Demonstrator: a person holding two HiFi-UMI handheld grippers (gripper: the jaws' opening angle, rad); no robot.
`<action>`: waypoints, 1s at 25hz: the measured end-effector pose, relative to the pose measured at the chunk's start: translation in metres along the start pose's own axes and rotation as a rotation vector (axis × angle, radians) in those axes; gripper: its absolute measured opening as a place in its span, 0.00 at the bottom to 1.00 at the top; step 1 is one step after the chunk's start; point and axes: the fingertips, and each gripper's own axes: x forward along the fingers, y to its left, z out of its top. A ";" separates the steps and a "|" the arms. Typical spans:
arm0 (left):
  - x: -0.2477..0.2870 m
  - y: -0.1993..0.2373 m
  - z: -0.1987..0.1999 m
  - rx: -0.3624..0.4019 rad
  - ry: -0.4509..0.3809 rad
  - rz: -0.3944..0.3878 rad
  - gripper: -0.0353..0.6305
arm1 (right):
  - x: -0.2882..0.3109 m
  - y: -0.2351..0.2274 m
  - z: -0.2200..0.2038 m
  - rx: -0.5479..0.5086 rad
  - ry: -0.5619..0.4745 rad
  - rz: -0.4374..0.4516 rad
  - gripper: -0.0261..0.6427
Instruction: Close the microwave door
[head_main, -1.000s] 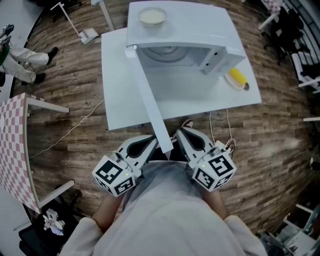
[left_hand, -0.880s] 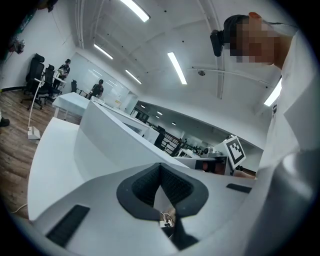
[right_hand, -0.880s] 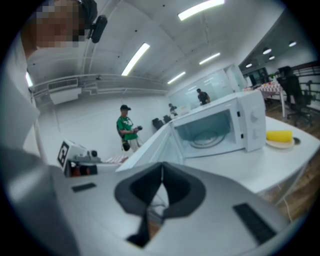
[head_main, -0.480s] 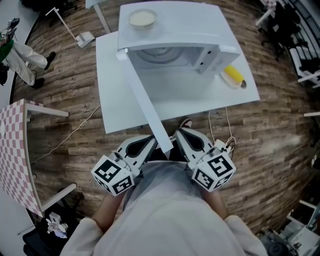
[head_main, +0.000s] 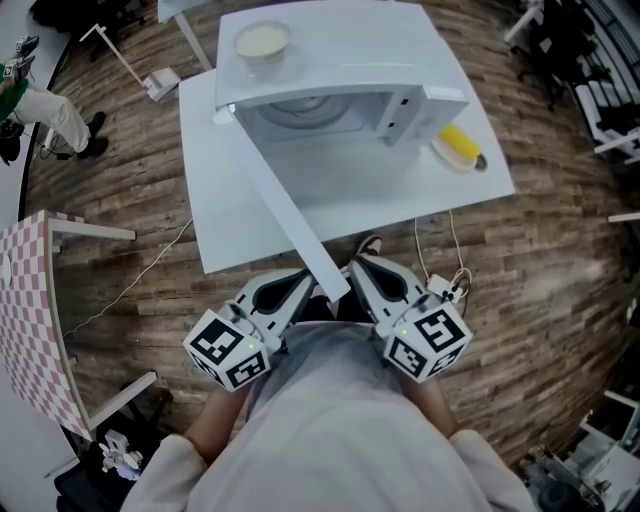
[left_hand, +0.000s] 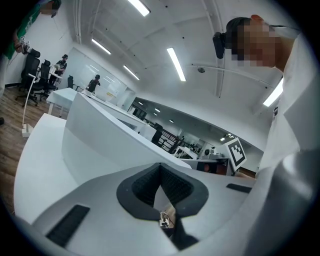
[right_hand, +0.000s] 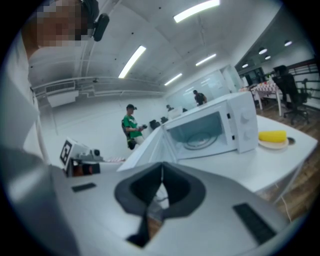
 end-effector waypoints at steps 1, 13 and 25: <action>0.002 0.000 0.000 0.002 0.001 -0.004 0.08 | -0.001 -0.002 0.001 0.002 -0.001 -0.002 0.07; 0.027 -0.005 0.005 0.008 0.025 -0.026 0.08 | -0.008 -0.025 0.006 0.004 -0.009 -0.034 0.07; 0.045 -0.009 0.011 -0.029 0.014 -0.059 0.08 | -0.019 -0.042 0.011 0.026 -0.035 -0.069 0.07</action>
